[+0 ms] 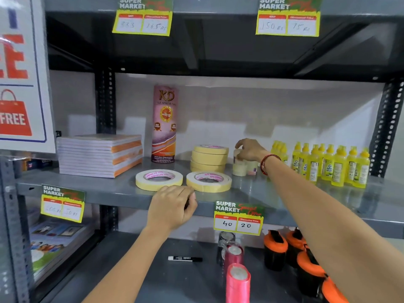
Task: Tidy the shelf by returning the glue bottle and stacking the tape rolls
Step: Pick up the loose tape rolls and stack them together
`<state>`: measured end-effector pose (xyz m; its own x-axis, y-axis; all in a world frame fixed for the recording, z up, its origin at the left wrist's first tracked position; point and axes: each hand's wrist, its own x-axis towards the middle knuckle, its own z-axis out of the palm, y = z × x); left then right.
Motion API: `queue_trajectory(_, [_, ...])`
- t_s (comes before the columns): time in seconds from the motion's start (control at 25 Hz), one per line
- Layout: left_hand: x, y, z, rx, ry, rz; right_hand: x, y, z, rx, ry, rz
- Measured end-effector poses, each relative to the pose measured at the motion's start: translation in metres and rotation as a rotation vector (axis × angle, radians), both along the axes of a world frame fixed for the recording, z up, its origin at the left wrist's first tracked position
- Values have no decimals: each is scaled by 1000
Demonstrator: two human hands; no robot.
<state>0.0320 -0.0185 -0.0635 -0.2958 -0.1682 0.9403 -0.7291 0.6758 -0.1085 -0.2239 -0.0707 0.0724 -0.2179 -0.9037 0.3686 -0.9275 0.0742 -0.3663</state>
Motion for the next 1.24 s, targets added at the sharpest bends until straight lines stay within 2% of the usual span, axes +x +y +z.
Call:
queue_trajectory(0.32, [1, 0, -1, 11, -10, -1, -3, -13, -16, -87, 137, -46])
queue_trajectory(0.76, [1, 1, 0, 23, -9, -2, -5, -17, -22, -144, 207, -97])
queue_trajectory(0.96, [1, 0, 0, 20, -6, -2, -8, -21, -24, -171, 173, -55])
queue_trajectory(1.16, [1, 0, -1, 17, -4, 2, -7, -18, -25, -97, 173, -51])
queue_trajectory(1.24, [2, 1, -1, 19, -5, 3, -1, -13, -24, -185, 217, -35])
